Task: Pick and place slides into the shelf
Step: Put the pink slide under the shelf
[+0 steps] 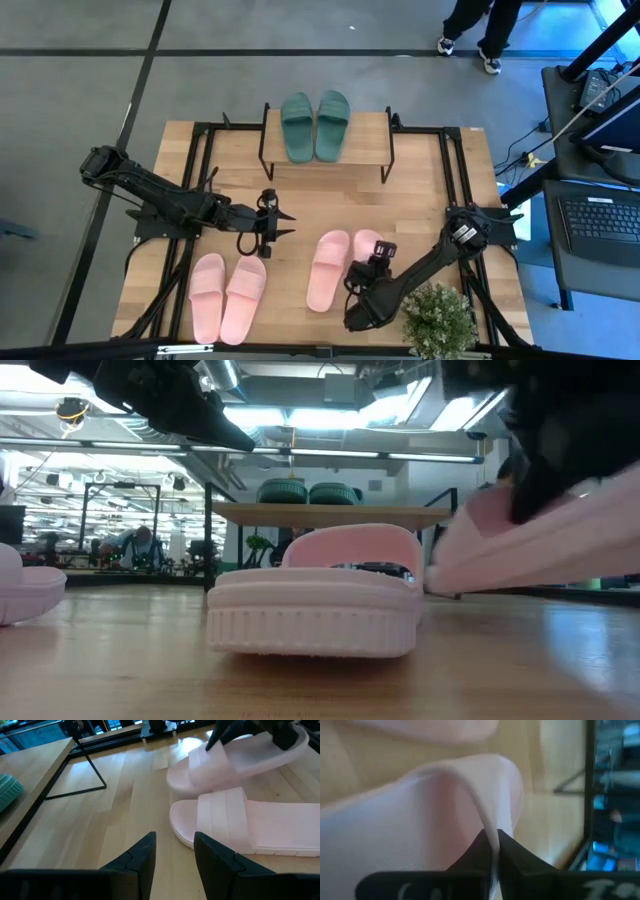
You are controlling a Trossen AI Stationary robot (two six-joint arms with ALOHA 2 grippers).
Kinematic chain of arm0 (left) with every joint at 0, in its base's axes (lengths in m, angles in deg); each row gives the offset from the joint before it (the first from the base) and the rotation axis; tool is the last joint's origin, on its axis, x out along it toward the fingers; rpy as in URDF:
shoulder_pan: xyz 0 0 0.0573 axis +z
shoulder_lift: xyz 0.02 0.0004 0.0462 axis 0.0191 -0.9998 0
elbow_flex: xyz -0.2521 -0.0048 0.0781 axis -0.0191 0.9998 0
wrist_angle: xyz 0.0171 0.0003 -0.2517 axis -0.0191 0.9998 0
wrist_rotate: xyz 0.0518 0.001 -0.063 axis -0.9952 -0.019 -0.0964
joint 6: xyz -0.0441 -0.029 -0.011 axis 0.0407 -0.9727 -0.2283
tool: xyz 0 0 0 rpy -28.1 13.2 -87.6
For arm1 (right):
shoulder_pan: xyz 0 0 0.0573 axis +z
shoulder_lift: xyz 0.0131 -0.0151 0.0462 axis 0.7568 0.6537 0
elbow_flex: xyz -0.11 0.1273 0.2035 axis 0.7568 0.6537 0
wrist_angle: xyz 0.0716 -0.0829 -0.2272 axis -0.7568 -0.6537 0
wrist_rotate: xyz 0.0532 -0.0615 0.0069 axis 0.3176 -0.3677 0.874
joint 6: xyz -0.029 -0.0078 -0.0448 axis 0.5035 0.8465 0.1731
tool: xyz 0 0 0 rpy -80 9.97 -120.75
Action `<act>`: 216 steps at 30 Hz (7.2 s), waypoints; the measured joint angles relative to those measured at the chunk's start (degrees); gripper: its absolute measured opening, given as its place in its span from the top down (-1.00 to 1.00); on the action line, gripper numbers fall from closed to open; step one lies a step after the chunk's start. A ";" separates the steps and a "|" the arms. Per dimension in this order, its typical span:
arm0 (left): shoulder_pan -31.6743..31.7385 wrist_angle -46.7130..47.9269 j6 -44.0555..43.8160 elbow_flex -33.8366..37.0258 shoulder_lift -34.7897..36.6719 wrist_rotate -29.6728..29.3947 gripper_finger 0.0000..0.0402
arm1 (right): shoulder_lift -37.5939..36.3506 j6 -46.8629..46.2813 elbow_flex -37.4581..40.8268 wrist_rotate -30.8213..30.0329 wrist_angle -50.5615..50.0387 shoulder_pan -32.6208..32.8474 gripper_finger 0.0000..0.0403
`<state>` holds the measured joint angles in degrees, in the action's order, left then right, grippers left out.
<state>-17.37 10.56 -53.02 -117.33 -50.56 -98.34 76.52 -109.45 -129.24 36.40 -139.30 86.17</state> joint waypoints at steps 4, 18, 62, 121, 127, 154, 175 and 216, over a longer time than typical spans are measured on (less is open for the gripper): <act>-0.05 0.53 -0.02 0.00 0.00 0.00 0.37 | -3.61 1.98 -0.70 -5.33 0.37 -0.79 0.93; -1.77 0.98 -0.07 0.00 0.00 0.02 0.37 | -20.36 7.89 12.32 -17.53 0.28 -9.23 0.94; -1.75 0.52 -1.58 0.00 0.00 -0.04 0.37 | -27.76 37.88 49.78 -14.69 57.68 -35.35 0.92; -1.77 1.46 -1.72 0.00 0.02 -0.02 0.37 | -27.67 57.32 49.82 -13.95 63.36 -39.78 0.66; -1.75 1.46 -1.71 0.00 0.00 -0.02 0.37 | -27.67 57.11 49.82 -12.61 63.42 -39.78 0.43; -1.77 1.46 -3.09 0.00 0.02 0.00 0.37 | -27.67 34.88 49.73 -9.19 62.29 -39.35 0.06; -1.75 1.89 -4.66 0.00 0.00 0.00 0.37 | -27.67 28.51 40.81 -6.11 48.56 -31.98 0.06; -1.77 5.44 -7.58 0.00 0.02 1.70 0.37 | -27.71 43.91 45.32 29.55 57.91 -30.81 0.06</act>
<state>-19.14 16.00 -60.60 -117.33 -50.53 -96.64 48.80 -65.54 -83.92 65.95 -81.39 55.36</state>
